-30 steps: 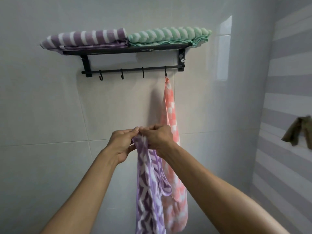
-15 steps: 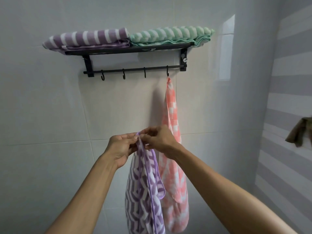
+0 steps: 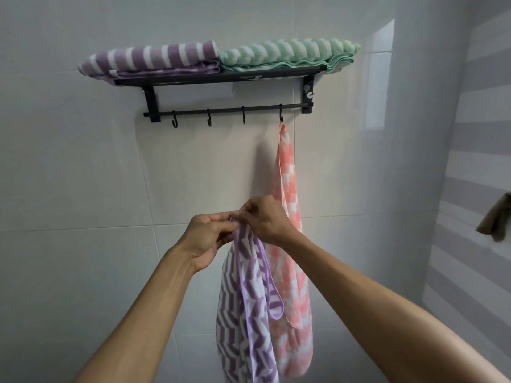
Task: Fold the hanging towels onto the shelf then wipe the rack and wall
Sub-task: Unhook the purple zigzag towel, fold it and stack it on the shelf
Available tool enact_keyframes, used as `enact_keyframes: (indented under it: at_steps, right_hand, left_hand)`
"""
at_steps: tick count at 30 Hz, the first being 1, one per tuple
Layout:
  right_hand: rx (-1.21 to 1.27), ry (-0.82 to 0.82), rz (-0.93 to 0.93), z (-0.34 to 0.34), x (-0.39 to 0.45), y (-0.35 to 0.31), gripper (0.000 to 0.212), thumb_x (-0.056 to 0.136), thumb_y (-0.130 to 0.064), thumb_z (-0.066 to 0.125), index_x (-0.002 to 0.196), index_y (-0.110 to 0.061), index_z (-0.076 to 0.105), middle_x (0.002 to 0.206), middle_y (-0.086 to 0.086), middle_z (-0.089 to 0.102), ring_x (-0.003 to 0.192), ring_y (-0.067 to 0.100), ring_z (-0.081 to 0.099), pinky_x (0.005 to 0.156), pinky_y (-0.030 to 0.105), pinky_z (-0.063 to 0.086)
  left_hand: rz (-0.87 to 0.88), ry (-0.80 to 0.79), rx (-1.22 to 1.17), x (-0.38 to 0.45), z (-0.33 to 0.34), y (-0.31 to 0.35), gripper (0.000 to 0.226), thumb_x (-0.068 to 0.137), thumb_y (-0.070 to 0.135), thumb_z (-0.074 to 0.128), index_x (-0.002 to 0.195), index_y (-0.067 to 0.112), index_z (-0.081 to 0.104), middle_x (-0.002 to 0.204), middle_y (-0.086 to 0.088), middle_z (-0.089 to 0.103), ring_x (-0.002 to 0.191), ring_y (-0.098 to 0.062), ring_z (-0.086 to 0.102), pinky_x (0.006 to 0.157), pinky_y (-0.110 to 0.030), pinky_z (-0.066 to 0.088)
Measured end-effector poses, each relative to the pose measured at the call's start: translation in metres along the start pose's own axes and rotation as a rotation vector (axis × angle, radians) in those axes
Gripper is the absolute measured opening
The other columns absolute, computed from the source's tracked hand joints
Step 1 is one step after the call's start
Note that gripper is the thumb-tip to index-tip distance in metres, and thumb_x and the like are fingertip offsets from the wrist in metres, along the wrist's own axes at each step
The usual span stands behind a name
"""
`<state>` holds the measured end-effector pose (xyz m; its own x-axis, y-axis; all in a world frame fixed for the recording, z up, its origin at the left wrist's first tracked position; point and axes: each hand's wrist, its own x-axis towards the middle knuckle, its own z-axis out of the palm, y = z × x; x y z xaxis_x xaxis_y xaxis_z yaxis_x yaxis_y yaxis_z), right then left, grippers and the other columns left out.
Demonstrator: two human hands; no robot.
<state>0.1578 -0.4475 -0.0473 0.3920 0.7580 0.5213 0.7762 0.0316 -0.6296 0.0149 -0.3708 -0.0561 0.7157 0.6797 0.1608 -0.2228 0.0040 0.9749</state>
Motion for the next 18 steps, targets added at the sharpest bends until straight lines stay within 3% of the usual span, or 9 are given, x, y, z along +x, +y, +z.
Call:
enact_keyframes:
  at_steps: [5, 8, 11, 14, 16, 18]
  right_hand:
    - [0.176, 0.042, 0.005, -0.002, -0.001, -0.001, 0.024, 0.092, -0.027, 0.074, 0.078, -0.007, 0.074, 0.063, -0.003, 0.066, 0.054, 0.006, 0.056, 0.053, 0.017, 0.044]
    - [0.396, 0.087, 0.051, 0.003, -0.016, 0.002, 0.027, 0.090, -0.035, 0.075, 0.076, -0.013, 0.068, 0.067, 0.003, 0.071, 0.060, 0.014, 0.067, 0.060, 0.029, 0.055]
    - [0.378, 0.033, 0.083, 0.021, -0.040, 0.022, 0.033, 0.088, -0.045, 0.074, 0.077, -0.015, 0.067, 0.070, 0.006, 0.073, 0.061, 0.013, 0.067, 0.062, 0.032, 0.056]
    - [0.215, -0.164, 0.131, 0.040, -0.062, 0.055, 0.038, 0.084, -0.052, 0.072, 0.086, -0.015, 0.065, 0.075, 0.000, 0.070, 0.068, 0.011, 0.066, 0.063, 0.031, 0.057]
    - [0.008, -0.339, 0.156, 0.047, -0.073, 0.073, 0.029, 0.084, -0.050, 0.069, 0.094, -0.024, 0.059, 0.083, -0.009, 0.063, 0.076, 0.012, 0.063, 0.067, 0.027, 0.054]
    - [-0.278, -0.439, 0.162, 0.048, -0.081, 0.091, 0.023, 0.085, -0.039, 0.064, 0.102, -0.025, 0.058, 0.093, -0.006, 0.063, 0.088, 0.021, 0.064, 0.073, 0.030, 0.053]
  left_hand:
    - [0.194, 0.151, 0.363, 0.004, 0.006, 0.000, 0.026, 0.088, -0.011, 0.065, 0.100, 0.010, 0.075, 0.090, -0.006, 0.077, 0.086, -0.017, 0.073, 0.081, -0.024, 0.058]
    - [0.297, 0.228, 0.505, 0.009, 0.006, 0.007, 0.024, 0.089, -0.007, 0.065, 0.102, 0.010, 0.076, 0.090, -0.001, 0.076, 0.085, -0.015, 0.073, 0.084, -0.025, 0.057]
    - [0.370, 0.284, 0.538, 0.013, 0.000, 0.017, 0.031, 0.087, -0.009, 0.063, 0.089, 0.019, 0.076, 0.084, 0.006, 0.076, 0.080, -0.010, 0.072, 0.081, -0.025, 0.057]
    - [0.401, 0.308, 0.532, 0.018, -0.007, 0.027, 0.039, 0.089, -0.009, 0.059, 0.080, 0.027, 0.073, 0.076, 0.011, 0.075, 0.073, -0.007, 0.069, 0.078, -0.026, 0.056]
    - [0.413, 0.339, 0.569, 0.017, -0.012, 0.033, 0.032, 0.090, -0.005, 0.058, 0.087, 0.022, 0.074, 0.085, 0.004, 0.075, 0.079, -0.013, 0.070, 0.082, -0.029, 0.056]
    - [0.444, 0.388, 0.670, 0.014, -0.023, 0.038, 0.027, 0.090, 0.000, 0.057, 0.100, 0.017, 0.076, 0.095, 0.000, 0.075, 0.088, -0.016, 0.070, 0.088, -0.031, 0.057]
